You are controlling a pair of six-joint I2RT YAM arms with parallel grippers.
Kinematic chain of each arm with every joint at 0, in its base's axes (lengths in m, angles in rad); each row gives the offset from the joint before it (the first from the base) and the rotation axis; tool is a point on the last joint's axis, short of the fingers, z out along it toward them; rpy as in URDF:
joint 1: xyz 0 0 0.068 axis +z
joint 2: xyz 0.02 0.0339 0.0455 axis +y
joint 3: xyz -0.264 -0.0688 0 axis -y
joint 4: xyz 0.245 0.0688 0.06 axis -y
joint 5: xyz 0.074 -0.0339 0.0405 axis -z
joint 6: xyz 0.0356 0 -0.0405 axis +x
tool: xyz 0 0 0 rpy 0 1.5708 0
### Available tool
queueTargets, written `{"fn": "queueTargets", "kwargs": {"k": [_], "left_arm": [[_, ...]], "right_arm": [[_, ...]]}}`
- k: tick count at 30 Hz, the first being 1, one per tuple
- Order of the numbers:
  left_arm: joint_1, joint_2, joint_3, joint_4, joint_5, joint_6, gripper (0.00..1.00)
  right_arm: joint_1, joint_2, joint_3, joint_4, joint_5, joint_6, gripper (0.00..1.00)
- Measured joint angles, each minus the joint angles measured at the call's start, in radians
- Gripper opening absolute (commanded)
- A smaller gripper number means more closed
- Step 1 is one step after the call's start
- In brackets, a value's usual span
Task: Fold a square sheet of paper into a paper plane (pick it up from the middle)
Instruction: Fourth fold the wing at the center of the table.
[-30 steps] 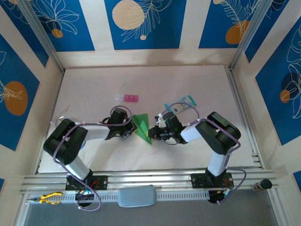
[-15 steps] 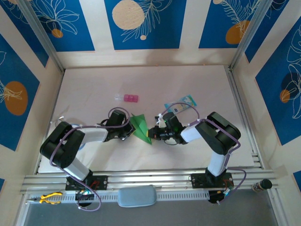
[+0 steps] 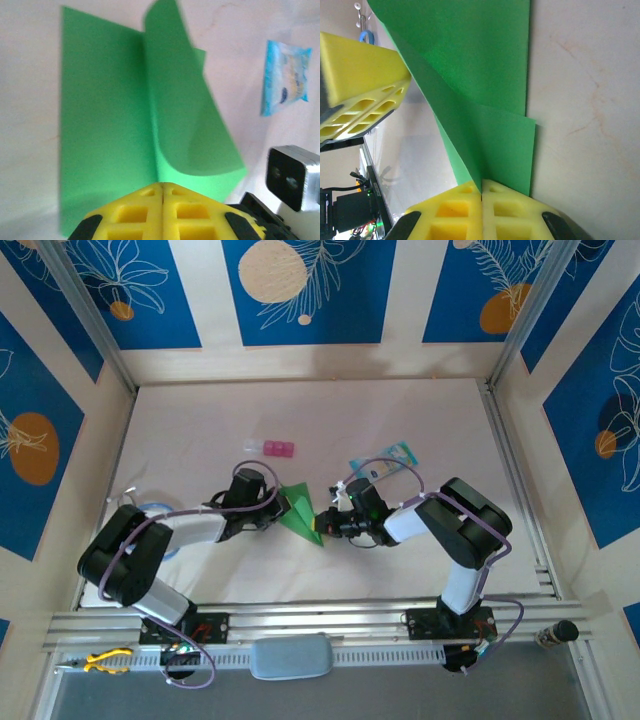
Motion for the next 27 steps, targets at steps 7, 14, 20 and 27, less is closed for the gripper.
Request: {"fn": "queueTargets", "kwargs": {"k": [7,14,20,27], "left_arm": [[-0.005,0.073,0.027,0.087,0.075,0.022,0.05],[-0.013,0.13,0.064,0.108,0.096,0.021,0.05],[-0.016,0.155,0.075,0.105,0.094,0.021,0.05],[-0.016,0.166,0.084,0.097,0.087,0.021,0.05]], "right_arm": [[0.0,0.0,0.0,0.0,0.0,0.0,0.0],[0.0,0.0,0.0,0.0,0.0,0.003,0.0],[-0.001,0.0,0.0,-0.001,-0.001,0.004,0.0],[-0.006,0.002,0.012,-0.024,-0.013,0.004,0.0]]}}
